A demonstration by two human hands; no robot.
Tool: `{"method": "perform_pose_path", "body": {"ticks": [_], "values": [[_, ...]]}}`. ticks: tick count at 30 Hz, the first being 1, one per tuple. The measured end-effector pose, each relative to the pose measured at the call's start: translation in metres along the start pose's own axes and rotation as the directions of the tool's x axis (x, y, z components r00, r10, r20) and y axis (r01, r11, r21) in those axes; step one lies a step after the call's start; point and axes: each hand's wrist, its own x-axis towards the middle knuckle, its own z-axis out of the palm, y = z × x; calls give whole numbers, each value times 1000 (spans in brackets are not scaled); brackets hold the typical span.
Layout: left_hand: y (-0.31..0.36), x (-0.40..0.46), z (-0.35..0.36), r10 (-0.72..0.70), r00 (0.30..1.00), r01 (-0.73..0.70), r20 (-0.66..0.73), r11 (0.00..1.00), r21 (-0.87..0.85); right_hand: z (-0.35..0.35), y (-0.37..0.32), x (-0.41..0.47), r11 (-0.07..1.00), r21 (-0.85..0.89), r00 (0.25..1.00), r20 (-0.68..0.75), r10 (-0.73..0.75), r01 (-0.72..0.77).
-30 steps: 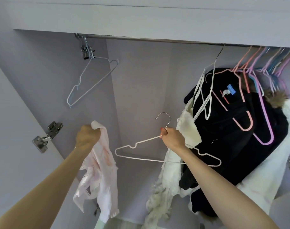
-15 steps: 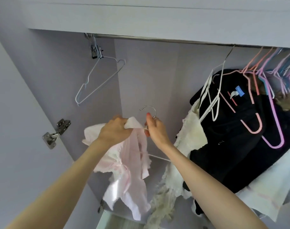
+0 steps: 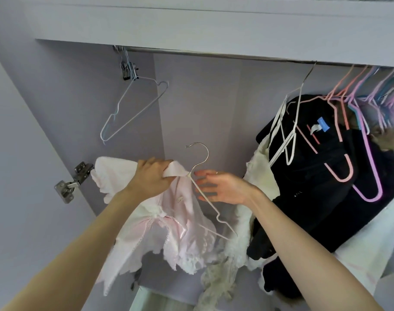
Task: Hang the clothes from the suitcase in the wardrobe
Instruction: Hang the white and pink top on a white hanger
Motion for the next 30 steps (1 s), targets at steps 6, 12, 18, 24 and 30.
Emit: {"method": "perform_pose_path", "body": {"ticks": [6,12,18,24,30], "values": [[2,0,-10,88,995,-89,-55,996,-16,19,3,12,931,-355,996,-28,79,-84],[5,-3,-16,87,994,-92,-69,993,-69,31,9,32,761,-645,985,-166,-46,-73],[0,-5,-16,56,991,-64,-121,996,-67,25,6,46,546,-817,821,-435,-370,-187],[-15,-6,-27,-79,958,58,-274,995,-85,-13,1,27,426,-830,686,-545,-483,-360],[-13,-4,-25,-214,891,243,-400,970,24,-35,-10,16,329,-839,670,-544,-505,-433]]}}
